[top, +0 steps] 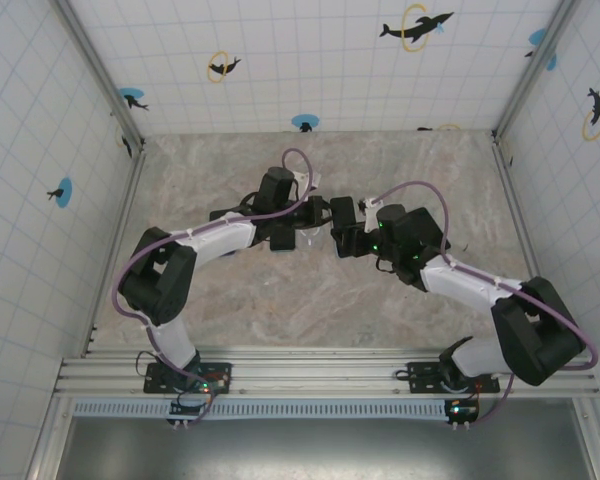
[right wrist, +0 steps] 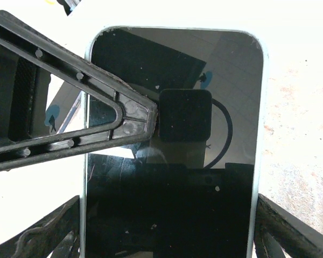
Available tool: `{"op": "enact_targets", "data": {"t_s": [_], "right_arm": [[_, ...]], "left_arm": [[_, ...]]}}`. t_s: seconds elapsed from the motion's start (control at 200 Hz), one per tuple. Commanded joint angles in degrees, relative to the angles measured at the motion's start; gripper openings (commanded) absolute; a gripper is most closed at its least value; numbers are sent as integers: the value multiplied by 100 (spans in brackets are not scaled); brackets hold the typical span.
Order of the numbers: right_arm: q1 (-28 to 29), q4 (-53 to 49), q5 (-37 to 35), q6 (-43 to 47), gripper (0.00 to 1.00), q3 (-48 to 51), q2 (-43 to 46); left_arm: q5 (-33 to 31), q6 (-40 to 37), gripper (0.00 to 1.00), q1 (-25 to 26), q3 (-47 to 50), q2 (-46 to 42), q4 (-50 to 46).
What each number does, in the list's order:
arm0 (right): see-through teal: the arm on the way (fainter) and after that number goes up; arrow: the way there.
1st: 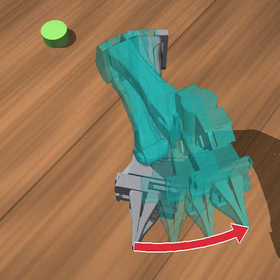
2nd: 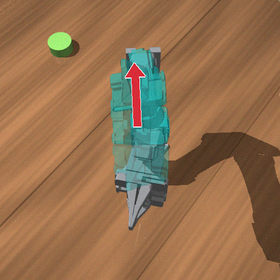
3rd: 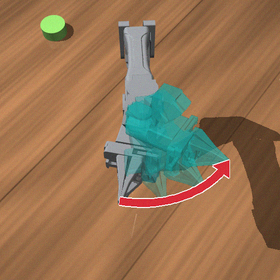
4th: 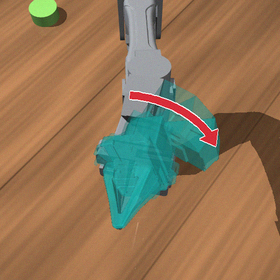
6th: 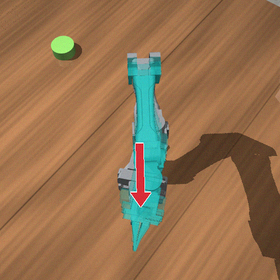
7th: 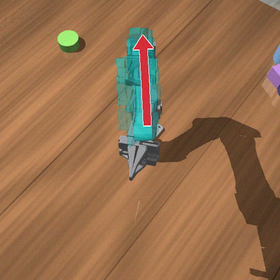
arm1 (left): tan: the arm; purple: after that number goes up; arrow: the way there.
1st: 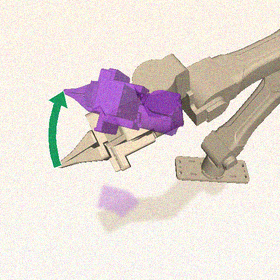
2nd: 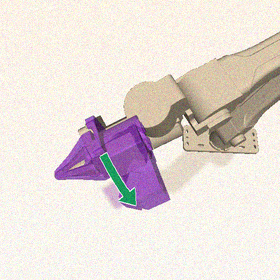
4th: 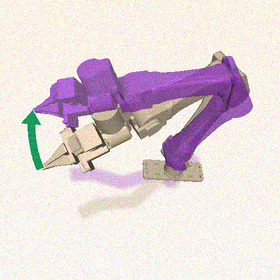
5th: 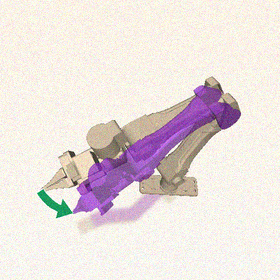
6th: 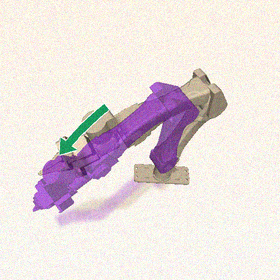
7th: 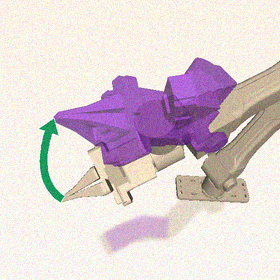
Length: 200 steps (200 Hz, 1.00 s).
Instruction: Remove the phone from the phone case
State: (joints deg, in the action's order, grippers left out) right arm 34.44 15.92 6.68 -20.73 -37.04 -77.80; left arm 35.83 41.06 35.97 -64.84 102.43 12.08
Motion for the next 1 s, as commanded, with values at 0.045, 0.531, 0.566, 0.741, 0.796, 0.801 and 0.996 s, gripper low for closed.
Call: {"op": "enact_targets", "data": {"t_s": [0.045, 0.531, 0.566, 0.741, 0.796, 0.801, 0.996], "right_arm": [[64, 376, 55, 246, 82, 201, 350], [-231, 2151, -438, -3365, 88, 2020, 1766], [-208, 2583, -500, -3793, 87, 2182, 1775], [189, 4101, -1065, -4853, 79, 2455, 1517], [281, 4462, -1194, -5044, 75, 2448, 1368], [286, 4484, -1204, -5058, 74, 2447, 1357], [409, 5529, -1405, -5556, 60, 2362, 789]], "left_arm": [[-337, 375, 6, 10, 74, -203, 623], [-2340, 1659, 6, 69, 771, -951, 2703], [-2417, 1772, 6, 121, 786, -945, 2831], [-3047, 2461, 6, 448, 1113, -960, 3747], [-3320, 2495, 6, 598, 1114, -981, 3811], [-3346, 2499, 6, 615, 1114, -981, 3820], [-4445, 2935, 6, 1114, 1490, -1097, 4567]]}}
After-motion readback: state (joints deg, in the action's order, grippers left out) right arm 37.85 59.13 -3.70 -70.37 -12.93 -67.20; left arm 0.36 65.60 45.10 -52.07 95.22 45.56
